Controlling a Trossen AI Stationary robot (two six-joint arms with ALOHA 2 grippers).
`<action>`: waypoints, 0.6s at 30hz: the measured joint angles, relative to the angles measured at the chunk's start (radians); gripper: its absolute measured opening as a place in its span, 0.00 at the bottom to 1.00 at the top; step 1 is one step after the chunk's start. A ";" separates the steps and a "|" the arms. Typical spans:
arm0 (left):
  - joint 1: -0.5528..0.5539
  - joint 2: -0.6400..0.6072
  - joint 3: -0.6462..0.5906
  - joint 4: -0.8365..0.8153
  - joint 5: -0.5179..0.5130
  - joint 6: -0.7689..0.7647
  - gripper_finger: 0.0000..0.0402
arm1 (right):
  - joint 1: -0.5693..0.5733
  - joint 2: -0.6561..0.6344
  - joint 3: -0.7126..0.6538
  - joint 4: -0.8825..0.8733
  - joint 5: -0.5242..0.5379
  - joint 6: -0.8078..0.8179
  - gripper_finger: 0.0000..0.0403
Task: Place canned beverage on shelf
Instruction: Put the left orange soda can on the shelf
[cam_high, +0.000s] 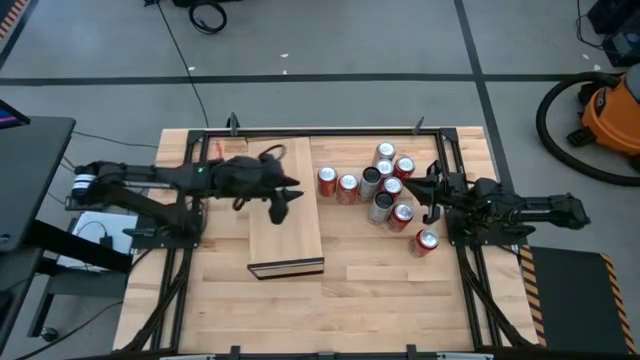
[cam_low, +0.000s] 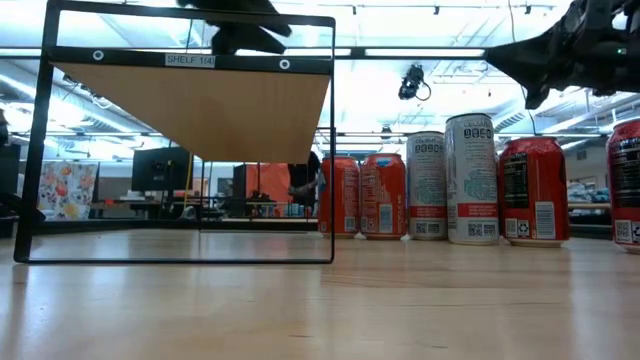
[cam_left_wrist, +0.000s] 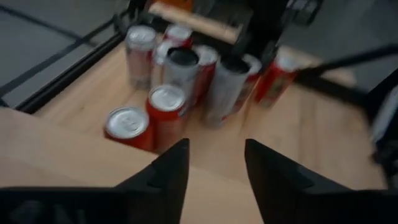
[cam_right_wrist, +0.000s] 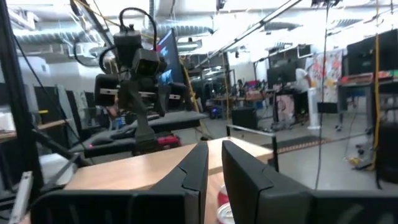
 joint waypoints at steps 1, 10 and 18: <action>0.010 0.035 0.045 -0.046 0.006 0.020 0.46 | -0.003 0.003 0.000 -0.011 -0.008 -0.001 0.14; 0.100 0.291 0.348 -0.231 0.065 0.340 0.66 | 0.021 0.043 0.000 -0.162 -0.088 0.066 0.15; 0.164 0.478 0.510 -0.315 0.104 0.411 0.71 | 0.112 0.133 0.000 -0.152 -0.096 0.151 0.25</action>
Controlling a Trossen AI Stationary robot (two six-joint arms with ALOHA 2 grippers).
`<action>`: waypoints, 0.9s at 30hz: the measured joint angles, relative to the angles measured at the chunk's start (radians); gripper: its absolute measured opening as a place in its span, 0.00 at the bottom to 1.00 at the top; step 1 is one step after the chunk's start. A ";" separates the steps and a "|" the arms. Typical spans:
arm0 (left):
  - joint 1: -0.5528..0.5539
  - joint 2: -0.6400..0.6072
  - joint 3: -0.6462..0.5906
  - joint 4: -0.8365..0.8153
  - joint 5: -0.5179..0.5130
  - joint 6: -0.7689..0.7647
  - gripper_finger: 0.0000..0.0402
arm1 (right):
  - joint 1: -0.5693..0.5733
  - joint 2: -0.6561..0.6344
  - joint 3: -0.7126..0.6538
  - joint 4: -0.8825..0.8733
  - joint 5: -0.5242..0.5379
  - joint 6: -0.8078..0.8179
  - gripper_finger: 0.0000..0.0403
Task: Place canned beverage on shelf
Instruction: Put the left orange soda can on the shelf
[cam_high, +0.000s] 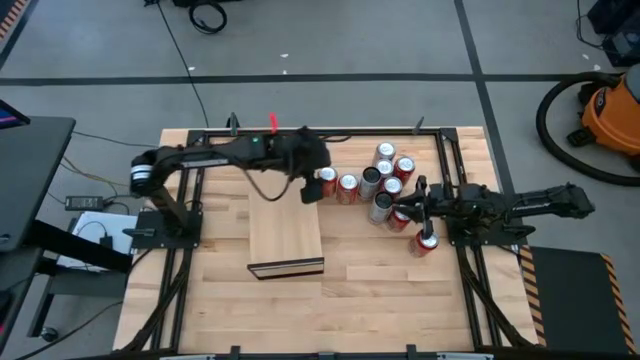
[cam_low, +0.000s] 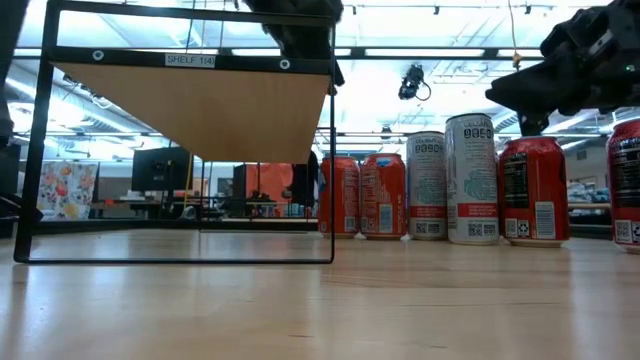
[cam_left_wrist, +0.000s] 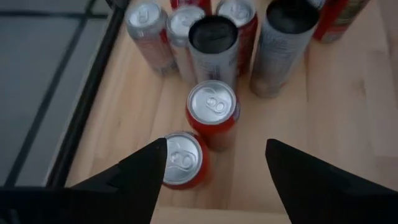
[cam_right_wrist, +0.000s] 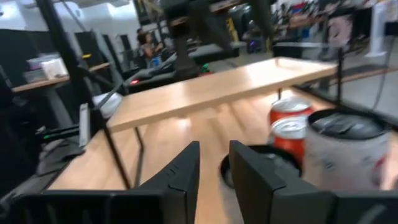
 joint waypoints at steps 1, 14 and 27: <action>0.005 0.021 0.021 -0.021 0.000 -0.001 0.71 | 0.014 0.010 0.000 0.001 0.001 0.000 0.27; 0.022 0.292 0.412 -0.337 -0.004 0.092 0.71 | 0.121 0.099 0.000 0.117 0.147 -0.165 0.31; 0.092 0.406 0.493 -0.402 -0.049 0.207 0.75 | 0.105 0.097 0.000 0.110 0.140 -0.264 0.32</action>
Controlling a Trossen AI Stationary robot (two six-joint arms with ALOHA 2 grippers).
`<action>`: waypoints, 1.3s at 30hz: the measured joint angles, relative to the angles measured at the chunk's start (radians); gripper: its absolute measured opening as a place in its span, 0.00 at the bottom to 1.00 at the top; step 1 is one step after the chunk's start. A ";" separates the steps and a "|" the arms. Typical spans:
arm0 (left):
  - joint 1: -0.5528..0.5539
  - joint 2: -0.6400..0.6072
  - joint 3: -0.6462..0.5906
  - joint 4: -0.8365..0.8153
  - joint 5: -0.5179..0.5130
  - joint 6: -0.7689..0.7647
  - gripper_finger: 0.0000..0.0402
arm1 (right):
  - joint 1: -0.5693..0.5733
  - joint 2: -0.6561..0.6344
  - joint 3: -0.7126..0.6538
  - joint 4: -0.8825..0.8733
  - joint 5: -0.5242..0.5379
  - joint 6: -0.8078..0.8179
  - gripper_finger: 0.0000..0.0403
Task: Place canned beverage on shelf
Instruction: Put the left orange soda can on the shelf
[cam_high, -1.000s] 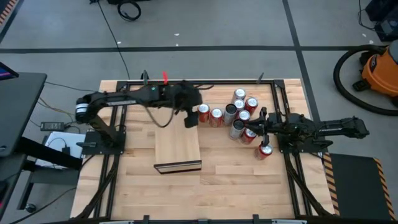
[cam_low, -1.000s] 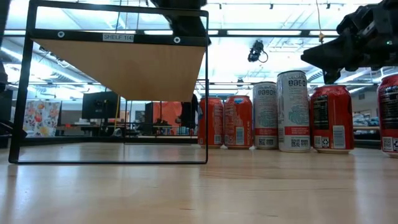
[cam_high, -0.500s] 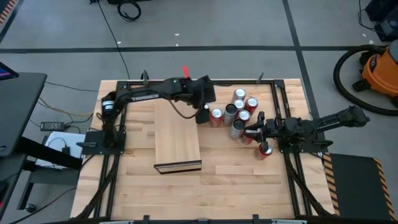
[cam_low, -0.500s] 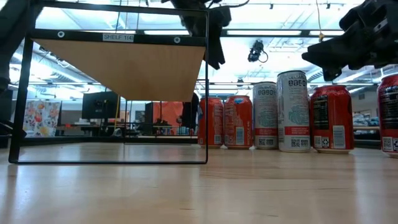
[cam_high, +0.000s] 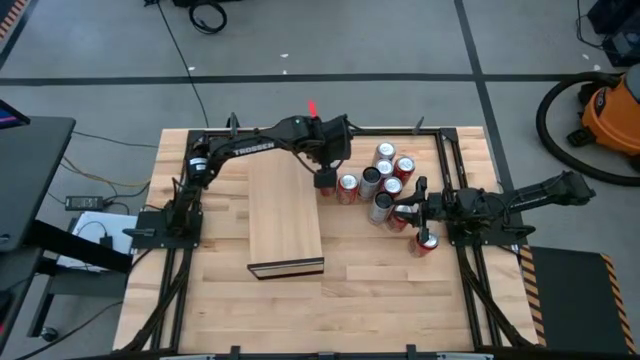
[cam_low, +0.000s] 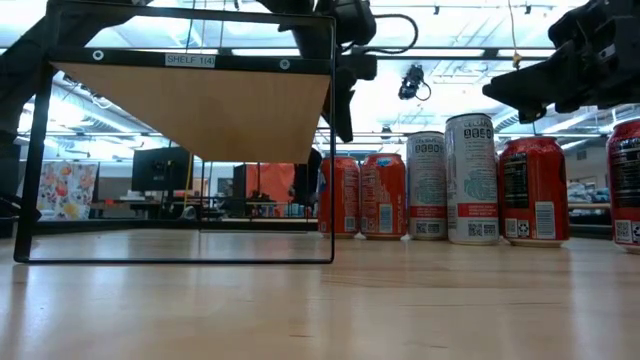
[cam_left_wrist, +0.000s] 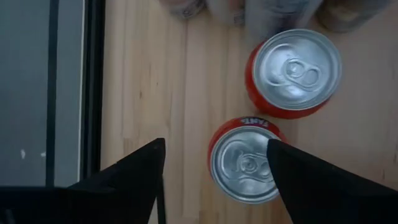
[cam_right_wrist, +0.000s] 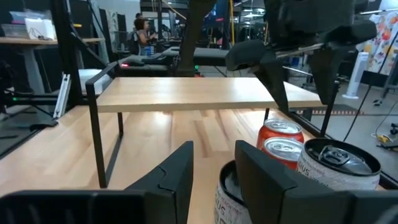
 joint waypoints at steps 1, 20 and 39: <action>-0.001 0.000 0.000 -0.001 0.000 -0.001 0.77 | 0.000 0.000 0.000 0.003 0.000 -0.003 0.32; -0.047 0.192 0.284 -0.265 -0.055 -0.146 0.92 | 0.000 0.023 0.001 0.112 0.000 -0.030 0.32; -0.055 0.233 0.250 -0.282 -0.074 -0.075 0.92 | 0.000 0.047 0.000 0.118 -0.023 -0.017 0.32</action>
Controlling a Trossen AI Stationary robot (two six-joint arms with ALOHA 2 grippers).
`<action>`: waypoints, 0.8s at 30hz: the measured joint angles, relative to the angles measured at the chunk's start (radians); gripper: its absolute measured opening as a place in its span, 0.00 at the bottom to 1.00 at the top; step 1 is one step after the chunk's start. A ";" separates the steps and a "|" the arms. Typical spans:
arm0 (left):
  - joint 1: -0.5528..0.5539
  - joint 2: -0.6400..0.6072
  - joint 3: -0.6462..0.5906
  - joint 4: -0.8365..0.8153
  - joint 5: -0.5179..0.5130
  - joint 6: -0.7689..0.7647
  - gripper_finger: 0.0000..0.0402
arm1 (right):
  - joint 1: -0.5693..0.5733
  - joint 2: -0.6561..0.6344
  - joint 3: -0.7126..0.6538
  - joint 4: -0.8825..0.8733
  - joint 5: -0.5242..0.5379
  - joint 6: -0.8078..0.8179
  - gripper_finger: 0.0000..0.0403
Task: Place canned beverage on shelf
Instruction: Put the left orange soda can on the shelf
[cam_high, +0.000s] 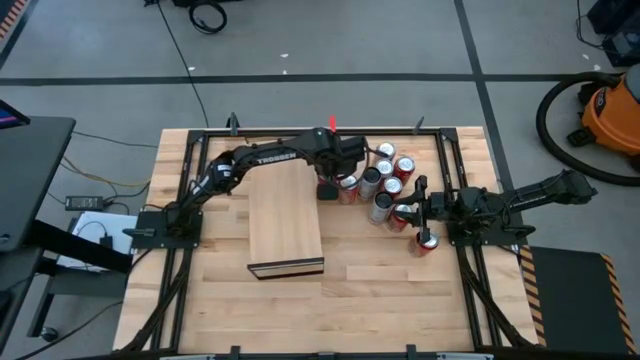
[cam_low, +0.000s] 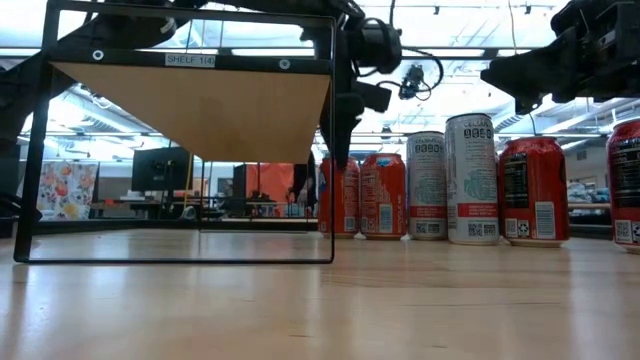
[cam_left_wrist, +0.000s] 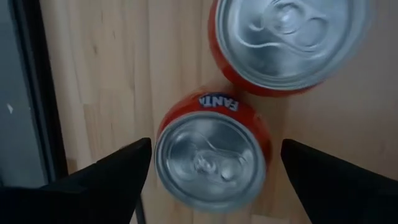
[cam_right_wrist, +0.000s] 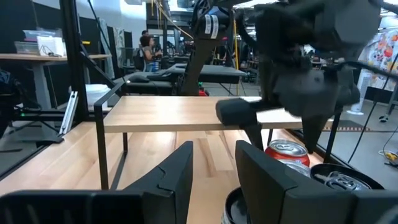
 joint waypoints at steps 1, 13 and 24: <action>-0.001 0.008 0.000 -0.002 0.000 0.001 0.92 | 0.000 0.000 0.000 0.000 0.000 0.000 0.32; -0.002 0.023 0.001 -0.004 0.005 0.003 0.75 | 0.000 0.000 0.000 0.000 -0.007 0.001 0.32; 0.001 0.011 0.030 -0.008 -0.035 0.013 0.75 | 0.000 0.000 0.000 0.000 -0.008 0.001 0.32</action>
